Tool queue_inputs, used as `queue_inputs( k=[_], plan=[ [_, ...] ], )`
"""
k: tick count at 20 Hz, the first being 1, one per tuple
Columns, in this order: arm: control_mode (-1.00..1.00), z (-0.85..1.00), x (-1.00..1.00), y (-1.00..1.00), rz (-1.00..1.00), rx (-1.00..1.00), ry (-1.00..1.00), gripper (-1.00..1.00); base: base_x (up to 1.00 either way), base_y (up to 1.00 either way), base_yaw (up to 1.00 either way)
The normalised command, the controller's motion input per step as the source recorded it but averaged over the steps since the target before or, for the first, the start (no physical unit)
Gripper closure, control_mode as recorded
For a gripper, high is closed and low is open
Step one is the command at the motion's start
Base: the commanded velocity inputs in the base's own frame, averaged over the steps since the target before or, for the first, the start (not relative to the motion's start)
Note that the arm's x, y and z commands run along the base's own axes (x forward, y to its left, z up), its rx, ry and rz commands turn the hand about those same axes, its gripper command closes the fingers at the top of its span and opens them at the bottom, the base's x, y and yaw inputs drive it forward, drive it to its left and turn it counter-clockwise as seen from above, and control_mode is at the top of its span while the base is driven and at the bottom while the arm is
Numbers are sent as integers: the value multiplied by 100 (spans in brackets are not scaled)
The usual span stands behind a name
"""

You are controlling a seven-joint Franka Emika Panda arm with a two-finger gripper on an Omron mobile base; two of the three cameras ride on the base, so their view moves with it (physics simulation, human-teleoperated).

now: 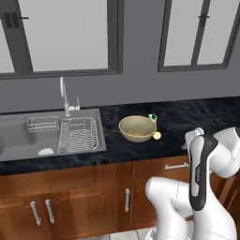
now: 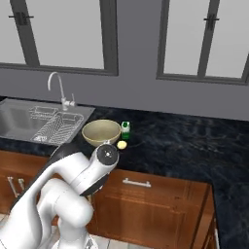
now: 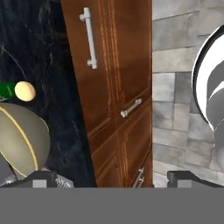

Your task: Gather the eggs and milk located in the vicinity of the sink area and place them right next to the bowl.

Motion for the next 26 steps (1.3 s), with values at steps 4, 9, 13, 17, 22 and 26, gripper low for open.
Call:
queue_inputs(
  k=[4,9,13,17,22,26],
  plan=[
    [100,0,0,0,0,0,0,-100,-86,0,12],
    [100,0,0,0,0,0,0,-100,-70,5,13],
    [100,0,0,0,0,0,0,-100,-13,63,3],
    [100,0,0,0,0,0,0,-100,0,98,0],
    [100,0,0,0,0,0,0,-100,0,100,0],
    [100,0,0,0,0,0,0,-100,0,100,0]
  ],
)
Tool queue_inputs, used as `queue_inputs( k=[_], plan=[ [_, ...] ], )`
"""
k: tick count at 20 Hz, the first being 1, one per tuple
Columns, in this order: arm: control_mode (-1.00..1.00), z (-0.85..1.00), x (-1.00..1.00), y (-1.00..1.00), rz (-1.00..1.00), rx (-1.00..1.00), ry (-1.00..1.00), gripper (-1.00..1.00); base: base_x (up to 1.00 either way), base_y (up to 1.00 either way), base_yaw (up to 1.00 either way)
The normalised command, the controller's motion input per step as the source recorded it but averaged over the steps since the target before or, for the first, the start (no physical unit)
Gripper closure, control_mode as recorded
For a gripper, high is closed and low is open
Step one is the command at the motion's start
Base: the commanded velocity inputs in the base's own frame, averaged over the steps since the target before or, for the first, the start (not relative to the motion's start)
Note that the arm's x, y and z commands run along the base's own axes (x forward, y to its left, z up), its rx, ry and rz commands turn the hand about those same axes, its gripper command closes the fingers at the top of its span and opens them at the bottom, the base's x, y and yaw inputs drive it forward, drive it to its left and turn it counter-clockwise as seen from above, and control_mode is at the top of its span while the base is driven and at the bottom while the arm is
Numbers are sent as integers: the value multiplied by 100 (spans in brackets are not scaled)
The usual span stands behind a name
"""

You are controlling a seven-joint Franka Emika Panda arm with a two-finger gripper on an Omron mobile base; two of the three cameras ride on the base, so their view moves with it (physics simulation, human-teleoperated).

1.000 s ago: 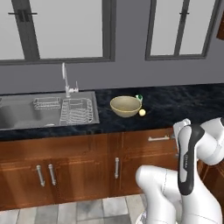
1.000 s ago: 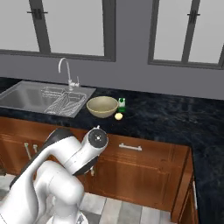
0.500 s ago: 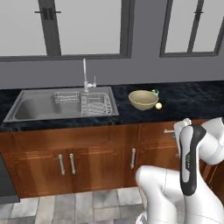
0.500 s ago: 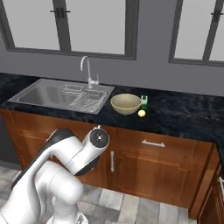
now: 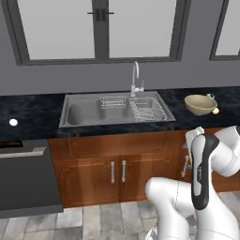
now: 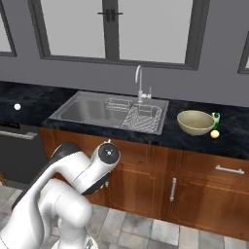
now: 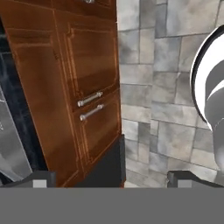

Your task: Gather the eggs and milk located in the vicinity of the sink area and place them right next to the bowl.

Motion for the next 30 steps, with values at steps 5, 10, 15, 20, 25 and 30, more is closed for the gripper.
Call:
queue_inputs(
  k=[5,10,15,20,25,30],
  plan=[
    [100,0,0,0,0,0,0,-100,0,100,0],
    [100,0,0,0,0,0,0,-100,0,100,0],
    [100,0,0,0,0,0,0,-100,0,100,0],
    [100,0,0,0,0,0,0,-100,0,93,1],
    [100,0,0,0,0,0,0,-100,0,72,5],
    [100,0,0,0,0,0,0,-100,19,40,6]
  ],
)
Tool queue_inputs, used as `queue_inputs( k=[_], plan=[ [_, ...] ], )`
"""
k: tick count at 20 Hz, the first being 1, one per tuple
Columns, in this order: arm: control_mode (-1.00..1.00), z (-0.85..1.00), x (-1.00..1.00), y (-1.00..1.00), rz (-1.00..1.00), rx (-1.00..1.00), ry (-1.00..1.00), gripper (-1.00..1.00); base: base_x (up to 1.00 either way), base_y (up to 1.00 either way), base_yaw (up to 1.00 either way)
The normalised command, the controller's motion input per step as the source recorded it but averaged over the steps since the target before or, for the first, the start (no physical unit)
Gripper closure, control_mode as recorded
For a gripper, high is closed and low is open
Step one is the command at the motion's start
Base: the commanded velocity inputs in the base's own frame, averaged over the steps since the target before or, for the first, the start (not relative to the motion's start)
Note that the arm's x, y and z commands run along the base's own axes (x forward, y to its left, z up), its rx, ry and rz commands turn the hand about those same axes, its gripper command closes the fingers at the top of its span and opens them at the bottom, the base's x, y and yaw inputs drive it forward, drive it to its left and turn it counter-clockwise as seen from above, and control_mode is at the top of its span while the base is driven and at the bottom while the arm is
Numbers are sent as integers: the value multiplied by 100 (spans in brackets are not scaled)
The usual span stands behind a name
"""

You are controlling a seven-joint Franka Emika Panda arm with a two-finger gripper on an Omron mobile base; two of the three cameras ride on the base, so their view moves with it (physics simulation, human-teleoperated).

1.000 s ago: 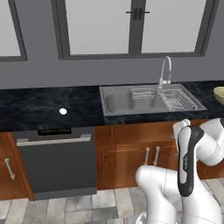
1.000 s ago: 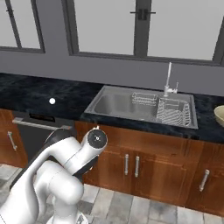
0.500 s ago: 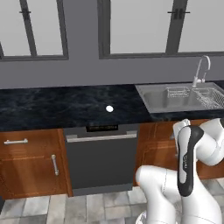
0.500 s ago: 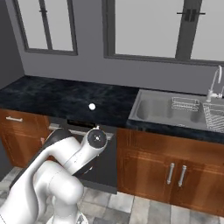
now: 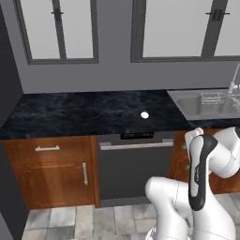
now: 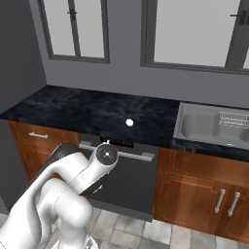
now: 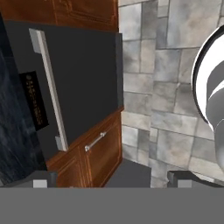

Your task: Gather the eggs and milk located in the vicinity of the sink area and place them right next to the bowl.

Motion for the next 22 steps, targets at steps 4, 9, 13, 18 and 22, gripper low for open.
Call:
queue_inputs(
  k=[4,9,13,18,22],
  plan=[
    [100,0,0,0,0,0,0,-100,39,0,3],
    [100,0,0,0,0,0,0,-100,56,-6,2],
    [100,0,0,0,0,0,0,-100,74,0,0],
    [100,0,0,0,0,0,0,-100,79,0,0],
    [100,0,0,0,0,0,0,-100,69,0,0]
  ],
)
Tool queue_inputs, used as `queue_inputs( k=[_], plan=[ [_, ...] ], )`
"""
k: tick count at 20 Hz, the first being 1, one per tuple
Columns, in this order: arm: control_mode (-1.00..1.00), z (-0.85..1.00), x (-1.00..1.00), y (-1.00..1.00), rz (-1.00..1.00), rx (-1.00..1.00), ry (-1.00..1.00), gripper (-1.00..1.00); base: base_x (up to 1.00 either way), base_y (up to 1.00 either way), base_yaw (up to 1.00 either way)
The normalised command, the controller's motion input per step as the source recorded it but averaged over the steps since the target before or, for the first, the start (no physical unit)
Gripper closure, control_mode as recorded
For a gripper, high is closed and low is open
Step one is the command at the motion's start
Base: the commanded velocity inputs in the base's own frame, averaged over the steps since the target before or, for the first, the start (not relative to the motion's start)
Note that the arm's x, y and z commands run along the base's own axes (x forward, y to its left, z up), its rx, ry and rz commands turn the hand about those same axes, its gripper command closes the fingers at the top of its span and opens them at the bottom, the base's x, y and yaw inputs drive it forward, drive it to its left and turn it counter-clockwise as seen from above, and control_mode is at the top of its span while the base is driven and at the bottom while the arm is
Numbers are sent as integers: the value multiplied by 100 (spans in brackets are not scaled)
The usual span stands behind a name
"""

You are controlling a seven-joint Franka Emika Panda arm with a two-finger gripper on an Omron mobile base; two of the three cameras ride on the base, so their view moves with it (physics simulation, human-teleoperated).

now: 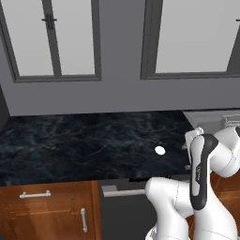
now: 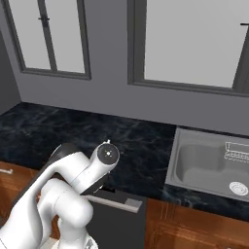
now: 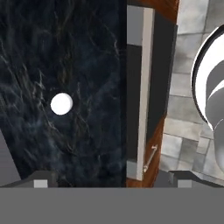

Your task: Gather the eggs and milk located in the vicinity of the sink area and place them right next to the bowl.

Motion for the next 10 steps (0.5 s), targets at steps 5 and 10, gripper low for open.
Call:
queue_inputs(
  k=[5,10],
  plan=[
    [100,0,0,0,0,0,0,-100,55,0,0],
    [100,0,0,0,0,0,0,-100,25,0,0]
  ],
)
